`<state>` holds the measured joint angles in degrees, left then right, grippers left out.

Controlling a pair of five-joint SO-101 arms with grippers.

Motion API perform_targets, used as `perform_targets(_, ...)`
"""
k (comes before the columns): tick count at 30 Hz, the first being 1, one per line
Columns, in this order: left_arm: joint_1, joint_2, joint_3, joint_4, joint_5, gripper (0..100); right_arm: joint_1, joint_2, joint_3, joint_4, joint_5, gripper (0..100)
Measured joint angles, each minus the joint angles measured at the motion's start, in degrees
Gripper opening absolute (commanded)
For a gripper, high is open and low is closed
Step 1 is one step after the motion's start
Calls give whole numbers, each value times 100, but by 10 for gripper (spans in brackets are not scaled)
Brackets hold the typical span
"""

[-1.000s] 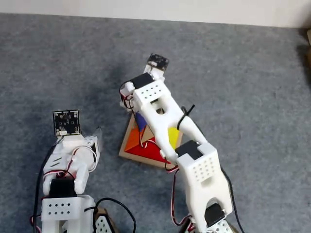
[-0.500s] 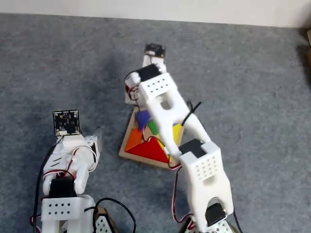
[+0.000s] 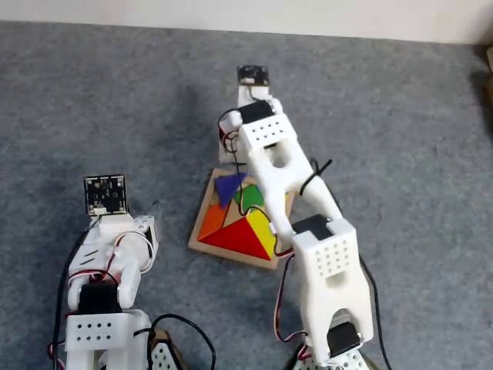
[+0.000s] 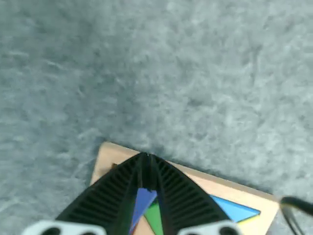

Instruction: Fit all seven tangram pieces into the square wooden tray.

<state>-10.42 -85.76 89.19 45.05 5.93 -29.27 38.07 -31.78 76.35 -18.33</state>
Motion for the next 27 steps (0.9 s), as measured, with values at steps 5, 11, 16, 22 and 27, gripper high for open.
perform_targets(5, 0, 0, 0, 0, 0, 204, 9, 26, 0, 343, 0, 5)
perform_targets(11, 0, 0, 0, 0, 0, 204, 9, 26, 0, 765, 0, 5)
perform_targets(16, 0, 0, 0, 0, 0, 204, 9, 26, 0, 853, 0, 5)
perform_targets(22, 0, 0, 0, 0, 0, 204, 9, 26, 0, 404, 0, 5)
perform_targets(27, 0, 0, 0, 0, 0, 204, 9, 35, 0, -281, 0, 5)
